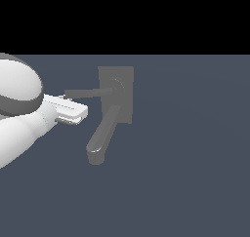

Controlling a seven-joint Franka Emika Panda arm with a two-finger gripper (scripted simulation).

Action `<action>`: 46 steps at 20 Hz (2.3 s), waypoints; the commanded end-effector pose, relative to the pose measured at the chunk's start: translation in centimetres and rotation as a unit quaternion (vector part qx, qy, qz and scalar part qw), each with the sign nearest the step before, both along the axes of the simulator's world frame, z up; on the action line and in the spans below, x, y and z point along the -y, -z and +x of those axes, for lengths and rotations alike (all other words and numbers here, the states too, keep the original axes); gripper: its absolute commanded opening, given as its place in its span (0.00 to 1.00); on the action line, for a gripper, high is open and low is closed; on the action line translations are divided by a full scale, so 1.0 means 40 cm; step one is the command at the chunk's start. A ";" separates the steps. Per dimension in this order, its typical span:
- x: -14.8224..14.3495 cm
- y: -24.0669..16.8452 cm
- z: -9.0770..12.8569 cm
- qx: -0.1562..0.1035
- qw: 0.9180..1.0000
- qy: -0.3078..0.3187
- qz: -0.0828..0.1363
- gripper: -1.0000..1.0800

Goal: Turn on the faucet by rotating a designated handle.

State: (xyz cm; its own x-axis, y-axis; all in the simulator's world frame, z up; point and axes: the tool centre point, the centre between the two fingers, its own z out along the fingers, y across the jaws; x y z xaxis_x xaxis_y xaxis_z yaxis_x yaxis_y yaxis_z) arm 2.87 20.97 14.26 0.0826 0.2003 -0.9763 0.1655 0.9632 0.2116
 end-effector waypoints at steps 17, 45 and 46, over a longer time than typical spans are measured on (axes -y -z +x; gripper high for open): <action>0.034 0.001 -0.002 -0.008 0.997 -0.008 -0.072 0.00; 0.082 0.029 -0.021 -0.042 0.993 -0.004 -0.108 0.00; 0.080 0.019 -0.021 -0.042 0.993 -0.004 -0.108 0.00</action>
